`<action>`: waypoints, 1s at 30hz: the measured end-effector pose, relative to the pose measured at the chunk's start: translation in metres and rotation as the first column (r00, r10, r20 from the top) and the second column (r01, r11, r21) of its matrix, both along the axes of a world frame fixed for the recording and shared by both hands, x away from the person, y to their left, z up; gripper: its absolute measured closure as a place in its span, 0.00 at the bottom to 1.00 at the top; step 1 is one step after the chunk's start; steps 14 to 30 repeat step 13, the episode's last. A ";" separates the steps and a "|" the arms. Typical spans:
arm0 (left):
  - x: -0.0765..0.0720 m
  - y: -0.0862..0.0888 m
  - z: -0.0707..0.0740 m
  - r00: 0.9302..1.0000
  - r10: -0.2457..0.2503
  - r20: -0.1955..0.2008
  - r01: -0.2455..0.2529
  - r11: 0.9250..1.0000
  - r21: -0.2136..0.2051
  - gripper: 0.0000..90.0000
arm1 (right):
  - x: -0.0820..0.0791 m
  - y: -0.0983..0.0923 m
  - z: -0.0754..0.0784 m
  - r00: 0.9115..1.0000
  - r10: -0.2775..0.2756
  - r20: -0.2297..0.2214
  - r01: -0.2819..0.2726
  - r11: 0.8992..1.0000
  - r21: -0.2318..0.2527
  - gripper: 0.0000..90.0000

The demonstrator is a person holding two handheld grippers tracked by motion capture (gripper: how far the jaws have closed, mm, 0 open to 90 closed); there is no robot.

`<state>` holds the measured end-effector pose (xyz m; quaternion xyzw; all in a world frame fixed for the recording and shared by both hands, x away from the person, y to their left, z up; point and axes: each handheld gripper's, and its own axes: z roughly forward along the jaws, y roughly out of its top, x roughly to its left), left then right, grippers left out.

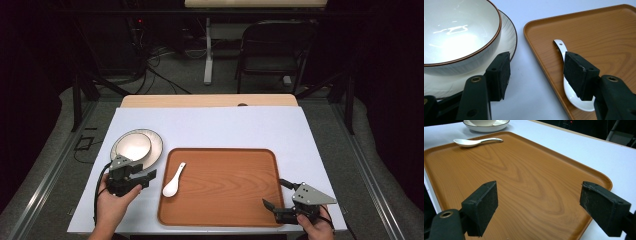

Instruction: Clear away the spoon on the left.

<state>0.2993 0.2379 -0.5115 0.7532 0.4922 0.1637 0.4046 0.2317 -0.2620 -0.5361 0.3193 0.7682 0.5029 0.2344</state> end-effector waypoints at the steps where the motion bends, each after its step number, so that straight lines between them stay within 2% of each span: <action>1: -0.001 -0.001 -0.001 1.000 -0.001 0.007 0.001 1.000 0.007 0.43 | 0.000 0.000 0.000 1.000 0.000 0.000 0.000 1.000 0.001 0.16; 13: -0.007 -0.004 -0.011 0.999 -0.010 0.031 0.010 1.000 -0.005 0.44 | 0.000 -0.001 0.000 1.000 0.000 0.001 0.000 1.000 0.004 0.16; 30: -0.007 -0.004 -0.011 0.999 -0.010 0.031 0.010 1.000 -0.005 0.44 | 0.000 -0.001 0.000 1.000 0.000 0.001 0.000 1.000 0.004 0.16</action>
